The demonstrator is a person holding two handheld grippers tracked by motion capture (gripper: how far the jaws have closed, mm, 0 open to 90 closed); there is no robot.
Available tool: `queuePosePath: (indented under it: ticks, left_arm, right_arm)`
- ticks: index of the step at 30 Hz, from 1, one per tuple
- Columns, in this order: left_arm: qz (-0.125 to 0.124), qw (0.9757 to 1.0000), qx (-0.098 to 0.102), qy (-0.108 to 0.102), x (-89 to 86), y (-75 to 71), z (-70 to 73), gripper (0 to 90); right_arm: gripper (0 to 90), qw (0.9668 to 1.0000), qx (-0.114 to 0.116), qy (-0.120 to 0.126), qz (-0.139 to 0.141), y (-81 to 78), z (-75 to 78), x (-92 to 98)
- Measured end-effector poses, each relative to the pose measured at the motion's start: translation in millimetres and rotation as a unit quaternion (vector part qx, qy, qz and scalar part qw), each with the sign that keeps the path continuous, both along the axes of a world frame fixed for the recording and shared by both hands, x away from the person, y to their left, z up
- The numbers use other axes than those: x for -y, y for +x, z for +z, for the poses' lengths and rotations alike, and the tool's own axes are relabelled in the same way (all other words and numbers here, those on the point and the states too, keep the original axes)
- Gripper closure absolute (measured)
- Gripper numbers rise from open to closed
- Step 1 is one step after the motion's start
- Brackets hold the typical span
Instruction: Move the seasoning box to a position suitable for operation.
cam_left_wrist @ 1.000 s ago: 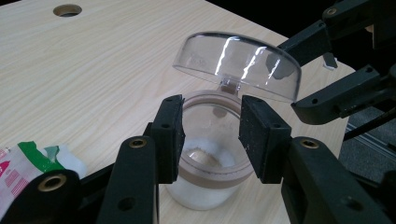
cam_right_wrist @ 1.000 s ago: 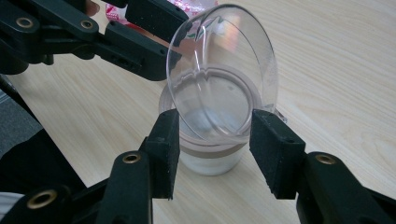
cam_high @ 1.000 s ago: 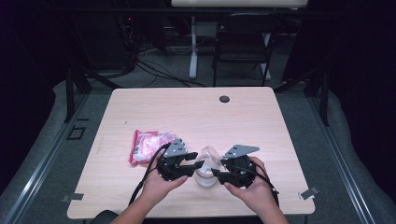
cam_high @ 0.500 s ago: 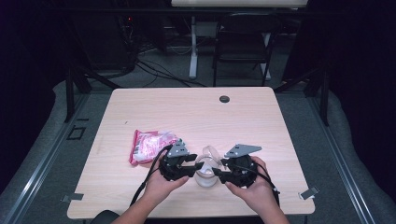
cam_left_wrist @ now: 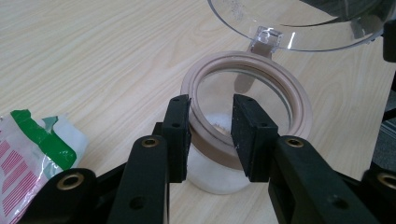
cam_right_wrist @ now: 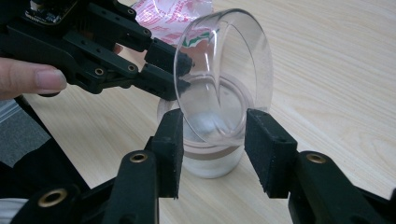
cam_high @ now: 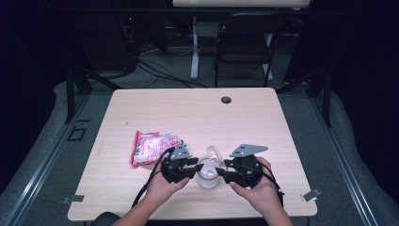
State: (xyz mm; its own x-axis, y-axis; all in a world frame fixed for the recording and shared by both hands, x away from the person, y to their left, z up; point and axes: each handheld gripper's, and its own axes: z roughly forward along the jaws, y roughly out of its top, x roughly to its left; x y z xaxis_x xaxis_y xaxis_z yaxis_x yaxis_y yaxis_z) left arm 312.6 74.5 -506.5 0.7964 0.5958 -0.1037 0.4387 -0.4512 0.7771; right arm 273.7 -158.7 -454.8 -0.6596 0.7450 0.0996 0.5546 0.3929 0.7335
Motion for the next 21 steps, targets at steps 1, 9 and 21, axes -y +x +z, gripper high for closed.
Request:
queuePosePath:
  ticks: [1,9,21]
  left_arm:
    - [0.0,1.0,0.0,0.0,0.0,0.0,0.0,68.5]
    - [0.0,1.0,0.003,0.0,-0.5,-0.3,-0.1,68.9]
    - [-0.003,1.0,0.0,0.0,-1.1,0.0,0.2,69.1]
  right_arm:
    - [57.7,1.0,0.0,0.0,0.0,0.0,0.0,0.0]
    - [62.3,0.9998,0.005,0.001,-0.017,2.6,3.3,12.0]
    - [64.0,0.9987,-0.003,-0.002,-0.05,10.4,-4.7,22.1]
